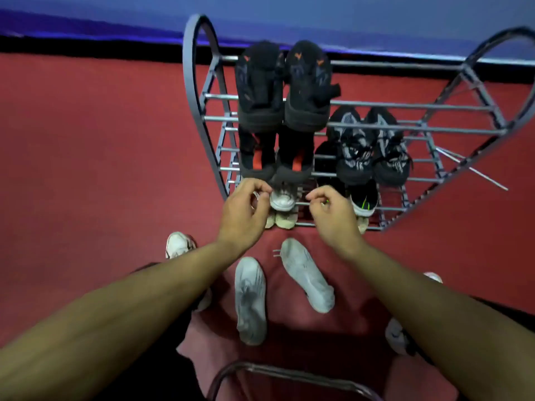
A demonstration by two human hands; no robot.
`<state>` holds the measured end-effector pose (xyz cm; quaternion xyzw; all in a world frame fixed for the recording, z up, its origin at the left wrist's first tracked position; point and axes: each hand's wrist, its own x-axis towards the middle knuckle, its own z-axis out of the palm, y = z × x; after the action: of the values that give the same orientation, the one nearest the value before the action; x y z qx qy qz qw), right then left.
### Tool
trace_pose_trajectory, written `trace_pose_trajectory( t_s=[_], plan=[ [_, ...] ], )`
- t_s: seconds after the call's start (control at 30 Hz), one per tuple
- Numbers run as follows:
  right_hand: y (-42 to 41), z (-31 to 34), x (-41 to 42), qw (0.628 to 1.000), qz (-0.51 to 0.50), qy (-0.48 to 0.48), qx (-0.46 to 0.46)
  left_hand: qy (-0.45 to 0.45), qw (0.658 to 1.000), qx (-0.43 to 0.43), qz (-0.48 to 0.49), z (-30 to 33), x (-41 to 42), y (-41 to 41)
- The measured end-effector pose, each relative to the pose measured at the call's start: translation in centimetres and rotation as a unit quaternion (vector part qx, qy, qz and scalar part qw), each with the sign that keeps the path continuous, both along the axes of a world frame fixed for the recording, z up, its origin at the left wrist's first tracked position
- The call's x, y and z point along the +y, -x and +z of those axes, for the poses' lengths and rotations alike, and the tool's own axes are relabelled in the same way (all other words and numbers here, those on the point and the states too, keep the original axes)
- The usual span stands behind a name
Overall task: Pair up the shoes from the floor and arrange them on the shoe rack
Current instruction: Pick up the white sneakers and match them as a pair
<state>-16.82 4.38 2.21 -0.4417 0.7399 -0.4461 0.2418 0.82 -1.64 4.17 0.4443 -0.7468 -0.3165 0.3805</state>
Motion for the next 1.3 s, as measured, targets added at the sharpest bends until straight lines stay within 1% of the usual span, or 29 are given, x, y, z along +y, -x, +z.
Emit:
trace_pose_trajectory(
  t_s=[0.07,0.13,0.2,0.27,0.33,0.43,0.5,0.53,0.6,0.67,0.73,0.77,0.87,1.0,1.13,1.17,1.23,1.3],
  plan=[
    [0.2,-5.4,1.3,0.989,0.05,-0.135,0.022,-0.066,0.997,-0.029,0.016,-4.3,1.1,-0.1],
    [0.8,-10.1,2.6,0.965,0.083,-0.25,0.007,-0.135,0.988,-0.05,0.055,-8.3,1.4,-0.3],
    [1.6,-14.2,3.8,0.947,0.076,-0.311,-0.008,-0.191,0.975,-0.073,0.083,-12.1,1.4,-0.4],
    [2.0,-17.5,4.8,0.931,0.077,-0.357,0.02,-0.248,0.958,-0.102,0.104,-15.4,1.6,-0.8],
    [2.1,-20.9,5.4,0.906,0.098,-0.409,0.052,-0.304,0.934,-0.141,0.122,-19.0,2.0,-1.3],
    [2.3,-24.8,6.6,0.878,0.093,-0.462,0.083,-0.357,0.897,-0.23,0.122,-23.6,3.3,-2.8],
    [2.7,-26.7,7.4,0.864,0.073,-0.484,0.12,-0.378,0.863,-0.311,0.125,-26.5,4.5,-3.6],
    [3.1,-27.3,7.7,0.858,0.059,-0.489,0.146,-0.4,0.839,-0.341,0.141,-27.9,5.1,-4.0],
    [3.9,-28.5,8.3,0.85,0.037,-0.494,0.177,-0.455,0.795,-0.356,0.184,-29.8,6.5,-4.2],
    [4.5,-29.7,8.5,0.845,0.039,-0.513,0.145,-0.493,0.773,-0.343,0.206,-31.7,7.6,-4.0],
    [4.8,-30.4,8.6,0.835,0.053,-0.535,0.114,-0.496,0.774,-0.331,0.214,-32.8,8.1,-3.9],
    [4.8,-30.6,8.5,0.834,0.055,-0.537,0.115,-0.487,0.779,-0.324,0.227,-33.1,8.1,-4.0],
    [5.1,-31.3,8.4,0.848,0.045,-0.51,0.138,-0.471,0.789,-0.306,0.249,-33.5,8.0,-5.0],
    [5.4,-30.6,9.0,0.872,0.023,-0.464,0.156,-0.431,0.818,-0.334,0.186,-32.8,8.1,-4.6],
    [6.5,-27.6,11.3,0.894,-0.006,-0.422,0.149,-0.423,0.819,-0.356,0.153,-31.5,8.1,-1.6],
    [6.6,-26.9,11.8,0.902,-0.014,-0.412,0.13,-0.434,0.817,-0.35,0.144,-31.5,8.3,-0.6],
    [6.5,-25.6,12.3,0.912,-0.039,-0.405,0.056,-0.462,0.823,-0.315,0.099,-30.7,8.5,1.8],
    [5.7,-24.8,12.3,0.91,-0.048,-0.412,-0.015,-0.515,0.82,-0.245,0.053,-30.0,8.9,4.2]
  ],
)
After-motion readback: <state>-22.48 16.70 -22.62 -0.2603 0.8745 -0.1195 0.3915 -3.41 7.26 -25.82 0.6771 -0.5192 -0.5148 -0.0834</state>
